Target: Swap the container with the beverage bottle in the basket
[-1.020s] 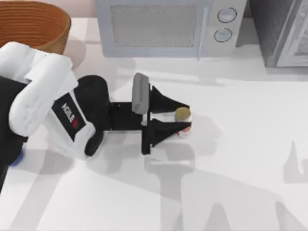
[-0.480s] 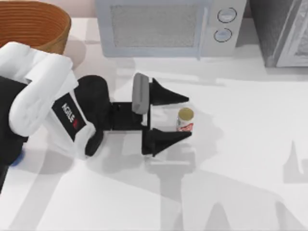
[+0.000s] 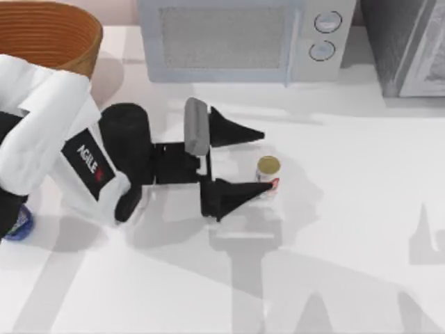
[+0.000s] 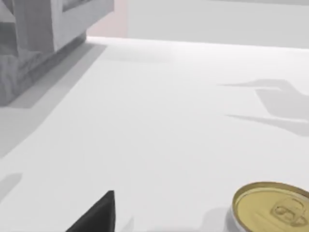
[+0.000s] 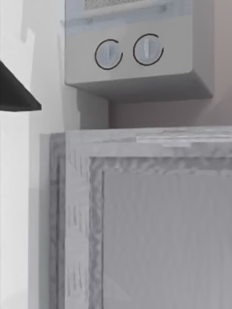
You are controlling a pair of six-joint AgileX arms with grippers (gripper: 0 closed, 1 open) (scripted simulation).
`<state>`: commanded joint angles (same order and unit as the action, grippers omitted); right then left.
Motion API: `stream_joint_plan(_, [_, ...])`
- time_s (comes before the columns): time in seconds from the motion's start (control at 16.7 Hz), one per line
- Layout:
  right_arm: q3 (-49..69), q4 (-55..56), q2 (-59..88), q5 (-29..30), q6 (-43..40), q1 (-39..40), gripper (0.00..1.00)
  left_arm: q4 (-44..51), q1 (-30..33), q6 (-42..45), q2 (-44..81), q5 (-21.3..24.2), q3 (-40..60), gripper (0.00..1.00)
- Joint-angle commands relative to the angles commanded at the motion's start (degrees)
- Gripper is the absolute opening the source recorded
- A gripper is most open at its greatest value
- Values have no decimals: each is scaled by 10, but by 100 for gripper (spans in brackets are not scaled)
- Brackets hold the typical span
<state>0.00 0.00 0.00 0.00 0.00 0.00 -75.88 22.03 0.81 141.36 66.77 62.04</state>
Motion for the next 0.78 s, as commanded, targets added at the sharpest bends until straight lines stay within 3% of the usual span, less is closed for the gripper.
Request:
stream_joint_plan(0.36, [0,0,0,0,0,0,100,152,-59,-5,-231,-126,-115,100])
stream_joint_plan(0.78, [0,0,0,0,0,0,100,399,-139,1,-699,-341,-307,100])
